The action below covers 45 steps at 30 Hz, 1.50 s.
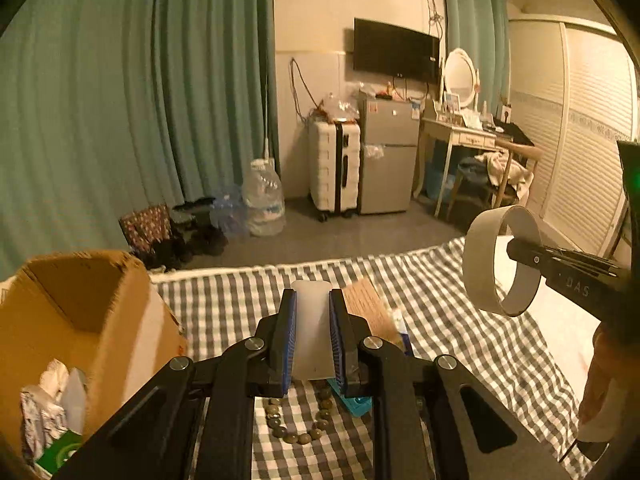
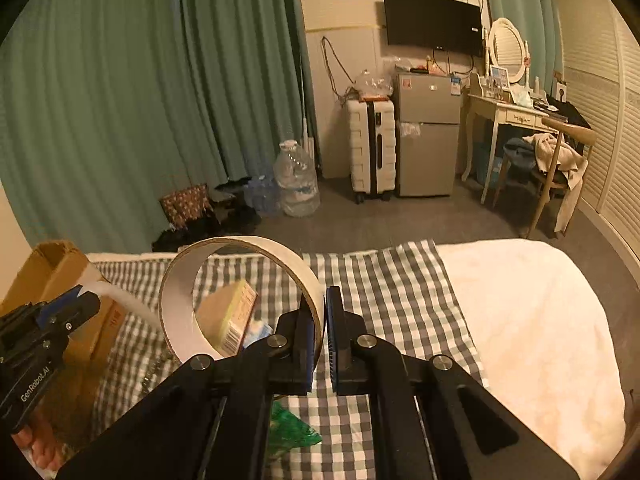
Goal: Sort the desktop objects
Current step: 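Carry the tape roll and white tube over the cardboard box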
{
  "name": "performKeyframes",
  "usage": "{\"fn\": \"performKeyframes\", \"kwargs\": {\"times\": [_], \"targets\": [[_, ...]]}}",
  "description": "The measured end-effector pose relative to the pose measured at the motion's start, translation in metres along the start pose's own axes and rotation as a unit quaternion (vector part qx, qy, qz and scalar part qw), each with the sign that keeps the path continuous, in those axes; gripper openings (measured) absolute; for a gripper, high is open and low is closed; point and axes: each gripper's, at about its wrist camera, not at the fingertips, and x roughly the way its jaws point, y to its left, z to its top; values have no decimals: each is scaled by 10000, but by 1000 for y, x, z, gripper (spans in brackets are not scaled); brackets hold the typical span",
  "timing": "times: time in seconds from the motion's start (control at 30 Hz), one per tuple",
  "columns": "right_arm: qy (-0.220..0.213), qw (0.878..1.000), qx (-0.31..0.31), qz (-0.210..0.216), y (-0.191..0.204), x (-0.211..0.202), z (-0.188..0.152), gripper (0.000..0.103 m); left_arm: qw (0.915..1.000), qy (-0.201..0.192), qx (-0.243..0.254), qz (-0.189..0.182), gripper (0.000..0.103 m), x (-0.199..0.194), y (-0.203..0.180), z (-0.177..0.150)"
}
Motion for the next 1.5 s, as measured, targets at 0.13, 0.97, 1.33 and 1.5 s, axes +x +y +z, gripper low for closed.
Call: {"fn": "performKeyframes", "kwargs": {"times": [0.13, 0.97, 1.33, 1.5], "targets": [[-122, 9999, 9, -9, 4, -15, 7, 5, 9998, -162, 20, 71, 16, -17, 0, 6], [-347, 9971, 223, 646, 84, -71, 43, 5, 9836, -1261, 121, 1286, 16, -146, 66, 50], [-495, 9938, -71, 993, 155, -95, 58, 5, 9800, -1169, -604, 1492, 16, -172, 139, 47], [-556, 9898, -500, 1215, 203, -99, 51, 5, 9782, -979, -830, 1633, 16, -171, 170, 39]]}}
